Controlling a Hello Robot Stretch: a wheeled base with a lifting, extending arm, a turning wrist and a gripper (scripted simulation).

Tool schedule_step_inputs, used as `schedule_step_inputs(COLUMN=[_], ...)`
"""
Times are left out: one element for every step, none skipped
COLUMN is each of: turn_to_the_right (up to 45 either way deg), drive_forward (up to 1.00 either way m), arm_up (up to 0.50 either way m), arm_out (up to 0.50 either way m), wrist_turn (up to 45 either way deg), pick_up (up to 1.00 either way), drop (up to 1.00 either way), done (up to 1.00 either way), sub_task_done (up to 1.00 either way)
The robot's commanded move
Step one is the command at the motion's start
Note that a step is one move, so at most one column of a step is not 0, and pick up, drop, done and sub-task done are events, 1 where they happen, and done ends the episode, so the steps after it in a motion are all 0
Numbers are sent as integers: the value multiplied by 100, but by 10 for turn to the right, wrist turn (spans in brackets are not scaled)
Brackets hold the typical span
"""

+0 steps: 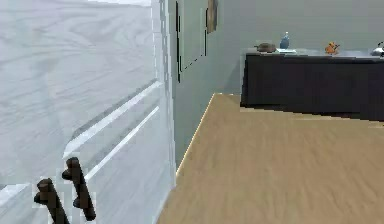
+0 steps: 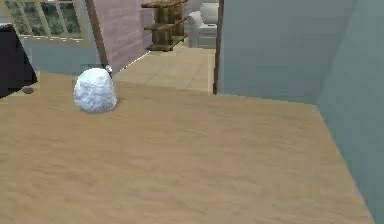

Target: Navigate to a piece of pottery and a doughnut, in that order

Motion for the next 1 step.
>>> schedule_step_inputs(turn_to_the_right=[180], drive_forward=[0], arm_up=[0], arm_out=[0], wrist_turn=[0], pick_up=[0], drop=[0], done=[0], sub_task_done=[0])
